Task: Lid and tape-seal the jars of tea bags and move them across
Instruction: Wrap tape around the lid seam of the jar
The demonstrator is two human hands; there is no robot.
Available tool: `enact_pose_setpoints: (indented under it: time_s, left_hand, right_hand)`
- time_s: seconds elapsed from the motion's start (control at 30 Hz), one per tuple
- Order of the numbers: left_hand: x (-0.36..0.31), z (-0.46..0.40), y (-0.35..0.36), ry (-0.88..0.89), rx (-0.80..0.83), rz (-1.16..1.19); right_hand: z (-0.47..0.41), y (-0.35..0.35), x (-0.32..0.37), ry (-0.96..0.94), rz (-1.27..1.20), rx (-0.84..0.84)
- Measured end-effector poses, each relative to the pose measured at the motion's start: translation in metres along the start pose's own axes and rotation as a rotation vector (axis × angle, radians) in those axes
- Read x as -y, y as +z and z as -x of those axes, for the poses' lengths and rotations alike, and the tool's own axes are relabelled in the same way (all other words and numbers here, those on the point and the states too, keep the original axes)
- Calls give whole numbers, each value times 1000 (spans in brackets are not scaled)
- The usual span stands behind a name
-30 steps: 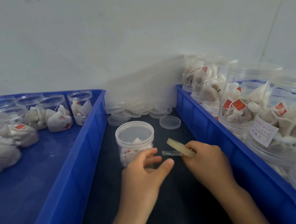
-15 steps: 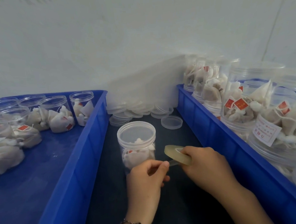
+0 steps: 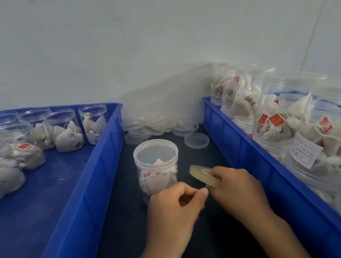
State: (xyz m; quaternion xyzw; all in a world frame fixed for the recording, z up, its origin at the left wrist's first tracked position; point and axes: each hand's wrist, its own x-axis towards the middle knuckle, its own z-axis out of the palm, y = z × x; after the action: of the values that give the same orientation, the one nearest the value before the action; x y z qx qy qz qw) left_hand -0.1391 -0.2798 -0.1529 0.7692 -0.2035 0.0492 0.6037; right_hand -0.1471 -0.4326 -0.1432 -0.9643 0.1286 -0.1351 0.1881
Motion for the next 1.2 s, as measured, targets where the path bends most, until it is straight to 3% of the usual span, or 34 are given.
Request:
enact_pose_setpoints:
  time_s: [0.33, 0.4, 0.5, 0.57, 0.63, 0.93, 1.2]
  left_hand:
    - [5, -3, -7, 280, -290, -233]
    - [3, -3, -8, 317, -300, -295]
    - [4, -4, -10, 364, -353, -375]
    - [6, -6, -16, 299, -420, -345]
    - [9, -11, -22, 220, -488, -314]
    - [12, -14, -24, 288, -602, -305]
    - [27, -14, -18, 167, -576, -342]
  right_hand:
    - [2, -1, 4, 28, 15, -45]
    - [2, -3, 3, 5, 15, 32]
    - [-1, -12, -3, 14, -49, 282]
    - [-2, -21, -9, 40, -184, 439]
    - [-1, -28, -12, 10, -299, 475]
    - [9, -39, 3, -70, -490, 132]
    - [13, -27, 9, -107, -207, -141]
